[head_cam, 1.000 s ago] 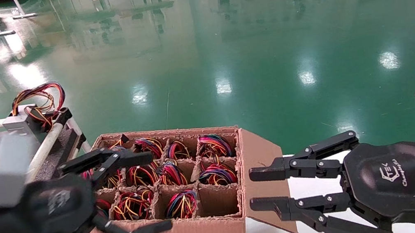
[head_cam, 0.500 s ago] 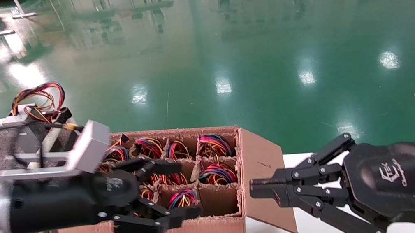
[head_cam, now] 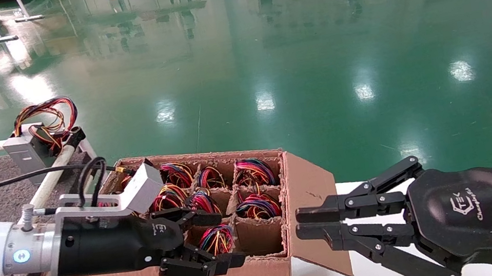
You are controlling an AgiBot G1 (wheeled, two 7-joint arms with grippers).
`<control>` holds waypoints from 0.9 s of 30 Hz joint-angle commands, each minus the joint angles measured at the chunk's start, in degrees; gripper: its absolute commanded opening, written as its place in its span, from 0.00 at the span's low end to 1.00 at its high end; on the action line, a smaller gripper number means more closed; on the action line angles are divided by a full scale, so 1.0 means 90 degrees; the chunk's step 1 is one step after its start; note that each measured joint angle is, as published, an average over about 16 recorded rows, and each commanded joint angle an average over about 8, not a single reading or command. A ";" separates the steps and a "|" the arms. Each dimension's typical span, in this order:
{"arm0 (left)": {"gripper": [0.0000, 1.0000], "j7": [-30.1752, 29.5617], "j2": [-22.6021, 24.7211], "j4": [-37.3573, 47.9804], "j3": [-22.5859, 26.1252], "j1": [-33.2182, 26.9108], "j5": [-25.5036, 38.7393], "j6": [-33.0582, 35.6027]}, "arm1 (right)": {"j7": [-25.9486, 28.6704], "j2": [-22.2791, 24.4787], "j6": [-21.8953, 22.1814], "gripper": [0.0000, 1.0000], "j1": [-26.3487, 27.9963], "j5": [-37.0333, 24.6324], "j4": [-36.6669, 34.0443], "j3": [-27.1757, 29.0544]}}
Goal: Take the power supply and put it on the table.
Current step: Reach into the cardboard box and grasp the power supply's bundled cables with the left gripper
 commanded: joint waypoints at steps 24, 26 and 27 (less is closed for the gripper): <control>0.00 0.0649 0.0416 0.1371 0.0179 -0.0151 0.0336 -0.0274 | -0.0004 0.0003 0.0003 1.00 0.0002 0.0005 0.0000 -0.0008; 0.00 0.0698 0.0441 0.1456 0.0196 -0.0173 0.0368 -0.0279 | -0.0004 0.0003 0.0004 1.00 0.0002 0.0006 0.0000 -0.0008; 0.00 0.0724 0.0454 0.1498 0.0201 -0.0181 0.0377 -0.0280 | -0.0004 0.0003 0.0004 1.00 0.0002 0.0006 0.0000 -0.0009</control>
